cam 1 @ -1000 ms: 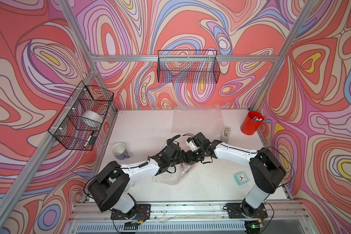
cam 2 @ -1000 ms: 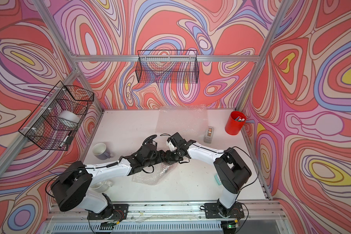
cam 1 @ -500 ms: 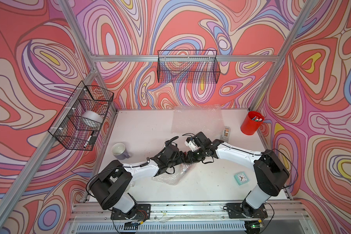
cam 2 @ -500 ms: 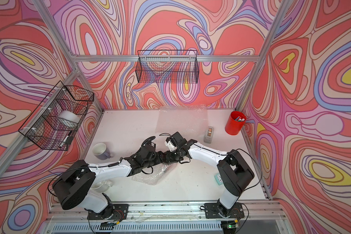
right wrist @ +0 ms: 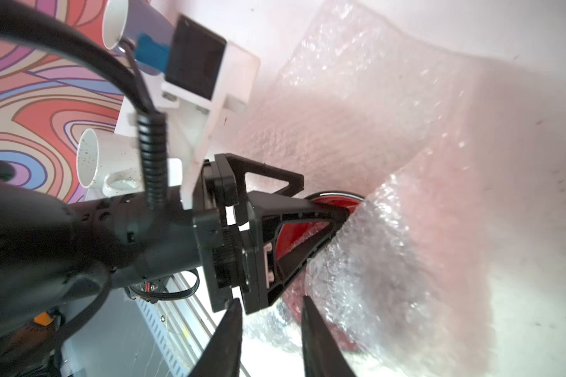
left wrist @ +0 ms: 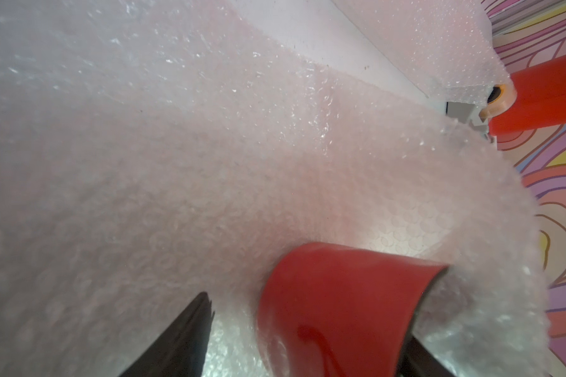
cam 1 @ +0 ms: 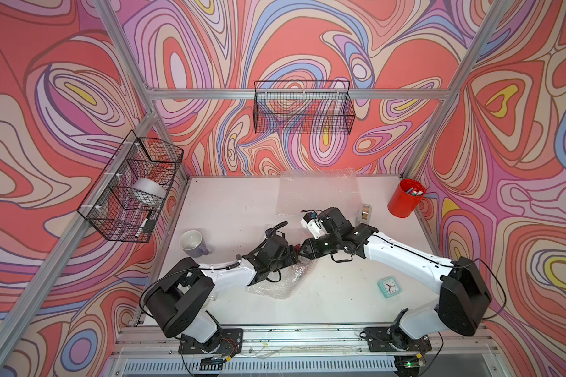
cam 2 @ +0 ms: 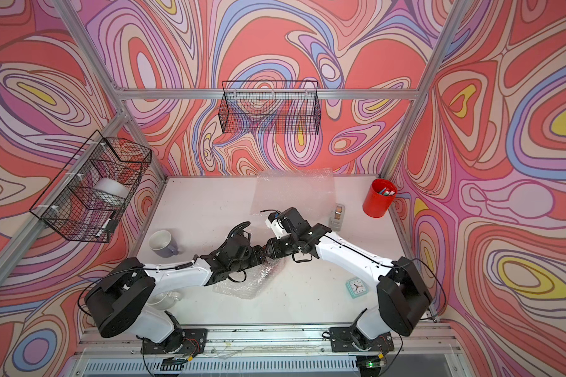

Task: Wrap mugs in bubble wrap
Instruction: Wrap the mug in bubble wrap.

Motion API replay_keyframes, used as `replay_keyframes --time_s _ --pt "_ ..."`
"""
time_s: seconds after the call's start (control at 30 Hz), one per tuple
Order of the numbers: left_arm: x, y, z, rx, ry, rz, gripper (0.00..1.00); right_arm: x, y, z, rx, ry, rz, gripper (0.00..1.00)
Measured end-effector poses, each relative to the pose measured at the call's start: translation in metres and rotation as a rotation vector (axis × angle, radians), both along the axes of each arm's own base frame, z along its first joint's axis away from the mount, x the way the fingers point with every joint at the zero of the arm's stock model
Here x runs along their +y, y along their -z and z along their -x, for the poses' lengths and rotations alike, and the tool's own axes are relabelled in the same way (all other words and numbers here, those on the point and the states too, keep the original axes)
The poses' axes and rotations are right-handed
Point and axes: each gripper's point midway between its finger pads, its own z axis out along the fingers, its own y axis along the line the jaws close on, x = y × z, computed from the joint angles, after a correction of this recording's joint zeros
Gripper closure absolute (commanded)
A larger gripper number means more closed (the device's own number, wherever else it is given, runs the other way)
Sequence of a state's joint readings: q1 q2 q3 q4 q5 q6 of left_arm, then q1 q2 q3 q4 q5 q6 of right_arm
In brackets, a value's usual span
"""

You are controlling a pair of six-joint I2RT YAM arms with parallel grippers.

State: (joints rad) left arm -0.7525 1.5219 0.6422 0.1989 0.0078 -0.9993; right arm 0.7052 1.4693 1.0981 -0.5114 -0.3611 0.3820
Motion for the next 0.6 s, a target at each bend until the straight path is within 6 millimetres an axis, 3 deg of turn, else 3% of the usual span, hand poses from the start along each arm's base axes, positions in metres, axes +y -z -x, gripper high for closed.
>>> replay_keyframes --time_s 0.1,0.2,0.37,0.6 --pt "0.000 0.002 0.000 0.005 0.002 -0.002 0.26 -0.014 -0.009 -0.012 -0.077 0.071 0.048 0.62" --pt "-0.001 0.003 0.001 0.010 0.005 -0.002 0.26 -0.032 -0.003 -0.026 -0.113 0.162 0.149 0.52" --pt "-0.001 0.003 0.001 0.011 0.007 -0.001 0.26 -0.055 0.017 -0.041 -0.117 0.258 0.315 0.44" --pt "-0.001 0.003 0.001 0.011 0.008 0.000 0.26 -0.061 0.050 -0.039 -0.048 0.245 0.421 0.43"
